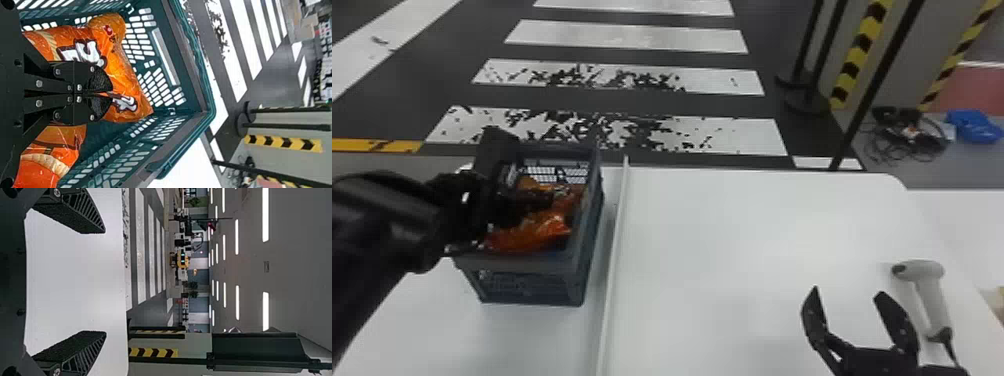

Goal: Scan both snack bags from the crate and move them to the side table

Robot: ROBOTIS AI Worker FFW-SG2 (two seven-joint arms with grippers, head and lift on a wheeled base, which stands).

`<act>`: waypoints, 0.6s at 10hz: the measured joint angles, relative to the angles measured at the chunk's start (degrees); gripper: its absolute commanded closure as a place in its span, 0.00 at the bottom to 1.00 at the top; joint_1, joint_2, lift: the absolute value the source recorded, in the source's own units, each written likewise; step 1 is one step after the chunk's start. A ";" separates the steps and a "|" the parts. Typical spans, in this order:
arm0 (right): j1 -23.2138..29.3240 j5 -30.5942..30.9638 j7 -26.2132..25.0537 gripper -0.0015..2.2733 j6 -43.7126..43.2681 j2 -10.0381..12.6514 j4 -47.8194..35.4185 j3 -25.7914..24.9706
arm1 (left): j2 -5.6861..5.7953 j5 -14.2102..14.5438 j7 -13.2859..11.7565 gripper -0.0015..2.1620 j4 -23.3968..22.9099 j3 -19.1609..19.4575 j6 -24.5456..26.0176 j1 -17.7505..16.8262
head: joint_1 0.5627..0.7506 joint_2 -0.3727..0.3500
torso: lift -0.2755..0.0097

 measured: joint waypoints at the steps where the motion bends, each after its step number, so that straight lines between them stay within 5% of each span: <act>1: 0.01 0.07 0.00 0.03 0.00 -0.01 0.03 0.14 | -0.03 1.42 0.27 0.99 -0.61 2.19 -1.31 1.54 | 0.70 0.48 | 0.62; 6: 0.00 0.42 0.00 0.03 0.02 0.00 0.16 0.50 | -0.90 8.98 -0.02 0.99 -1.83 8.70 -11.01 6.78 | 0.70 0.48 | 0.62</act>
